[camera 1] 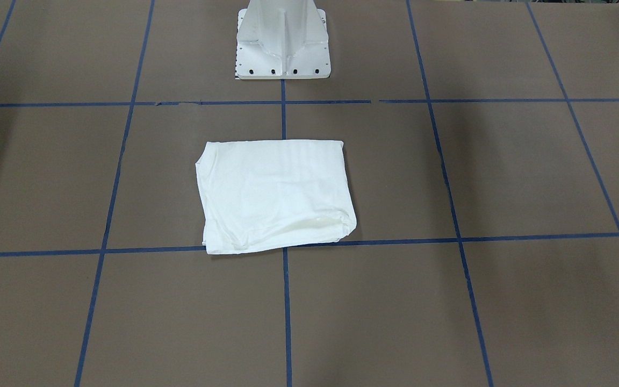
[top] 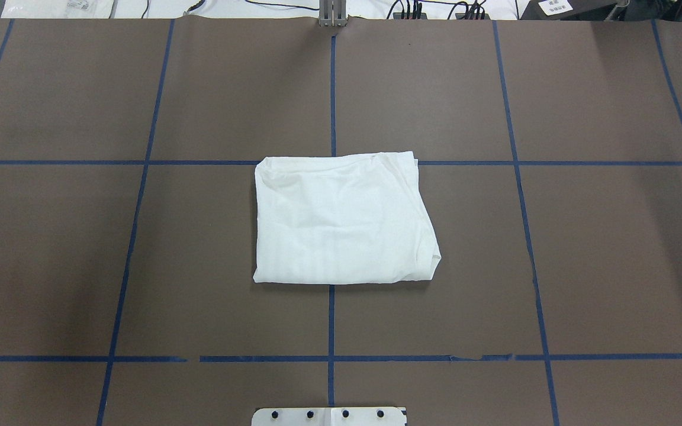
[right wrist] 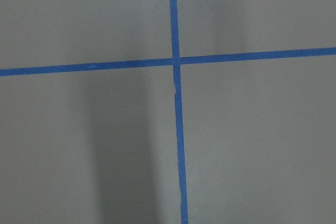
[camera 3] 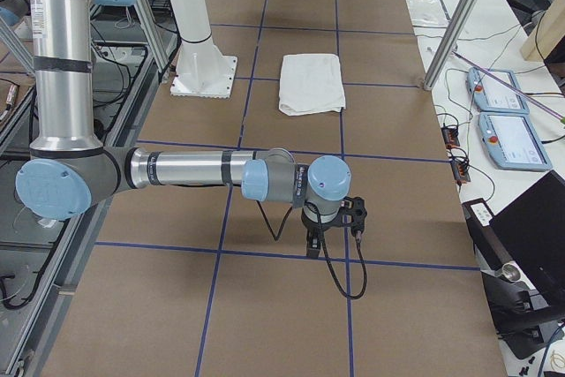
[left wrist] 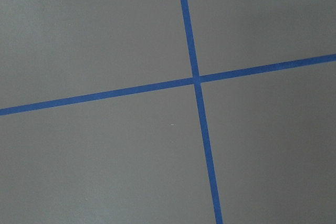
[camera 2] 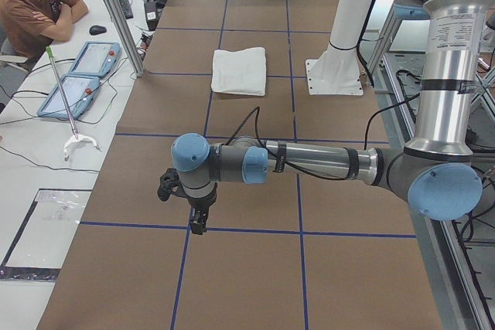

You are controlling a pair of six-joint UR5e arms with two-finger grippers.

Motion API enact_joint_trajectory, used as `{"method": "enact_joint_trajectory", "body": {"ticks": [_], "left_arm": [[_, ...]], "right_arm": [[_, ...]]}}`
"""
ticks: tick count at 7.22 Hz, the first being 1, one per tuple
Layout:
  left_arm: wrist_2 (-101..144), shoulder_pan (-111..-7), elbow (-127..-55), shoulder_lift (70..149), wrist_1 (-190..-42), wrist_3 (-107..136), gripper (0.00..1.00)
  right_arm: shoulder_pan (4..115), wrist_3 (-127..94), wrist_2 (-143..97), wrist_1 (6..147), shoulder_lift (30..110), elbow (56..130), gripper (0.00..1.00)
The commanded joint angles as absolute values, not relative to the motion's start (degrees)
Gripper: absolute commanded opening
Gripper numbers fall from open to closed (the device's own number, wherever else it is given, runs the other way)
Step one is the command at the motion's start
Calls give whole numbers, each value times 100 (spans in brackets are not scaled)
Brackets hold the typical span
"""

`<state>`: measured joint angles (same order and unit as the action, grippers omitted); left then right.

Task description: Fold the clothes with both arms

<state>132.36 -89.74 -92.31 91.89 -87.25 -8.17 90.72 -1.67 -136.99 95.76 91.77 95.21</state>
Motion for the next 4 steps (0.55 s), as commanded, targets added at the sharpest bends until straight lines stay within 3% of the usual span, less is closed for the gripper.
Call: {"method": "enact_joint_trajectory", "body": {"ticks": [1,4], "left_arm": [[13236,-8974,-9220,9185,-8736,-817,100],[13228,-8982,-9255,9158,-8728,-294,100]], "right_arm": [[9070,-184,-13685,9571,9185,9527,100],[9070,-193,-13685,9571,9185,9545,100]]}}
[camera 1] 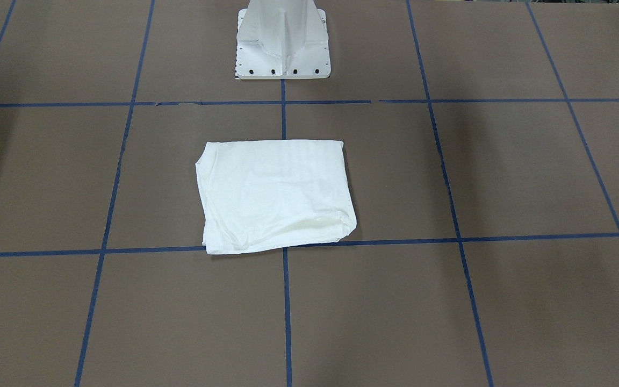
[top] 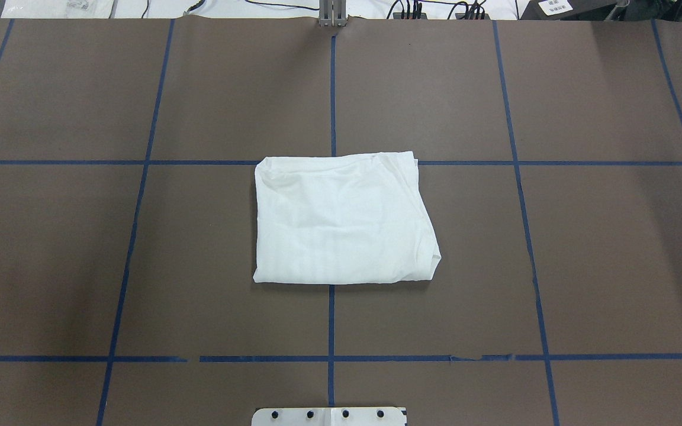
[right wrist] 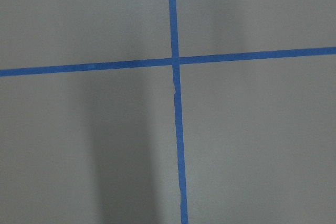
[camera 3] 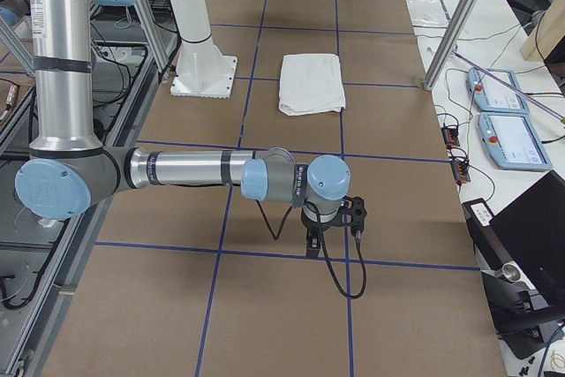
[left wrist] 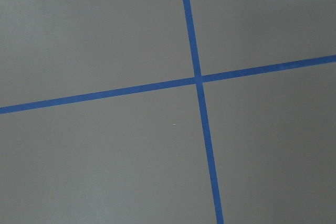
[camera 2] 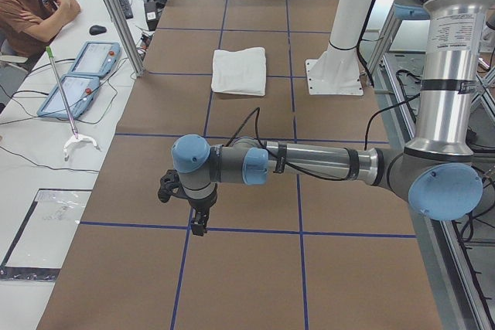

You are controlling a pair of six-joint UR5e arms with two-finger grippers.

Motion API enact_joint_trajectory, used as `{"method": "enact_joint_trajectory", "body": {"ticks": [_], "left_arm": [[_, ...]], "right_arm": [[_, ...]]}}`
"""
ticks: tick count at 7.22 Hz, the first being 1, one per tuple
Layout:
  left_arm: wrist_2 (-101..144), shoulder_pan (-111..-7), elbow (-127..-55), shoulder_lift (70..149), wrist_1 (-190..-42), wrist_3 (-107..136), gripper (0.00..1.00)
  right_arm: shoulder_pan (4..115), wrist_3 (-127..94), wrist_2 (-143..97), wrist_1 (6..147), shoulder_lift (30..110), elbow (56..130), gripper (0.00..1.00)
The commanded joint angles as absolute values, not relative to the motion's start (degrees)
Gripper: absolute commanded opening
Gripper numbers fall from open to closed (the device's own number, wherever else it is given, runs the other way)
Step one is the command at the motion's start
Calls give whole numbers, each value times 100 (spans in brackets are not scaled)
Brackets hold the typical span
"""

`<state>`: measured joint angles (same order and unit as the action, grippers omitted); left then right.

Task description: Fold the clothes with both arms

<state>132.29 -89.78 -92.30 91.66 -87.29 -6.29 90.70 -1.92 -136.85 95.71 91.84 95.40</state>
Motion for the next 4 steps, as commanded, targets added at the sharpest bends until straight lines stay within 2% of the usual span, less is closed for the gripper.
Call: {"method": "enact_joint_trajectory", "body": {"ticks": [1,4], "left_arm": [[13228,-8974,-9290,9158,-8728,-38,100],[13236,-8974,-9264,9167,-8745,-70,100]], "right_arm": [[9070,-202,-13685,9571,9185,9571,100],[9070,-202,-13685,9571,9167,9554,100]]}}
